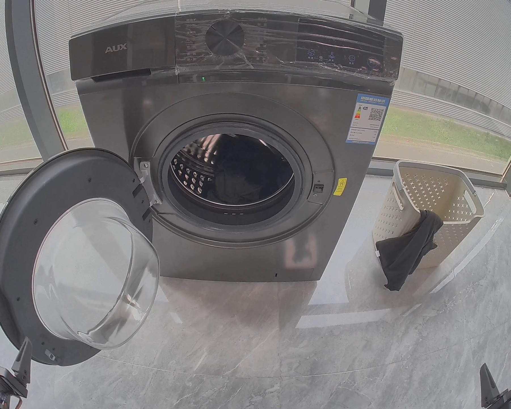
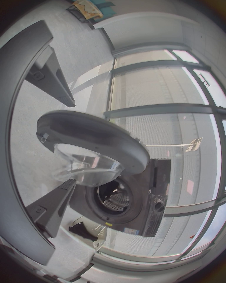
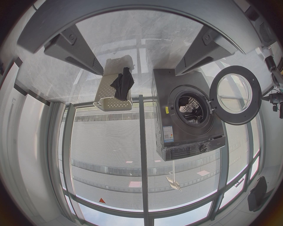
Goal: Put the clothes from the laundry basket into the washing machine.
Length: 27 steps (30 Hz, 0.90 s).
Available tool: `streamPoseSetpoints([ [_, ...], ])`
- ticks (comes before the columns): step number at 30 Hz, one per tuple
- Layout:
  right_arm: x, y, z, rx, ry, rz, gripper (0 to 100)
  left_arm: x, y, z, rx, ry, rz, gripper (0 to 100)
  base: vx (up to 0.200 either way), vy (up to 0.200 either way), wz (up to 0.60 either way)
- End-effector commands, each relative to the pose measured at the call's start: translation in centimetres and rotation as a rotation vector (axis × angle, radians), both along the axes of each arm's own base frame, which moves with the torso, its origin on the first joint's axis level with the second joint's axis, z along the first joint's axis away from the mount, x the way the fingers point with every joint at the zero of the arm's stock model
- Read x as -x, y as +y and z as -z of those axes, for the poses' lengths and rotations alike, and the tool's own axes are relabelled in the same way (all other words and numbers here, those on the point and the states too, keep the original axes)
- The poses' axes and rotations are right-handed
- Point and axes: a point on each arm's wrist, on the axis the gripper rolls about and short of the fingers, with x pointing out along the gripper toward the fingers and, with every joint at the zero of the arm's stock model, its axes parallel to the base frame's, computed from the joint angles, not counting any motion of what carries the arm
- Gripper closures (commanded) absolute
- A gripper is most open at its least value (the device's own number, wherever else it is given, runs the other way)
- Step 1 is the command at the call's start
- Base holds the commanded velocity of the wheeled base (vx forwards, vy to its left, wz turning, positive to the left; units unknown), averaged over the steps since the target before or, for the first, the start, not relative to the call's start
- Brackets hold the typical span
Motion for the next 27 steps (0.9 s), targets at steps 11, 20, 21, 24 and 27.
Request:
streamPoseSetpoints([
  [11, 0.2, 0.0, 0.4, 0.005, -0.029, -0.007, 0, 2.1, -0.7, 1.3, -0.034, -0.165, 0.148, 0, 0.0, 0.0, 0.0],
  [20, 0.2, 0.0, 0.4, 0.005, -0.029, -0.009, 0, 2.1, -0.9, 1.8, -0.068, -0.116, 0.217, 0, 0.0, -0.022, 0.0],
  [21, 0.2, 0.0, 0.4, 0.005, -0.029, -0.009, 0, 2.1, -0.9, 1.8, -0.068, -0.116, 0.217, 0, 0.0, -0.2, 0.0],
  [24, 0.2, 0.0, 0.4, 0.005, -0.029, -0.009, 0, 2.1, -0.9, 1.8, -0.069, -0.116, 0.217, 0, 0.0, -0.2, 0.0],
  [27, 0.2, 0.0, 0.4, 0.005, -0.029, -0.009, 0, 2.1, -0.9, 1.8, -0.071, -0.116, 0.217, 0, 0.0, -0.2, 0.0],
])
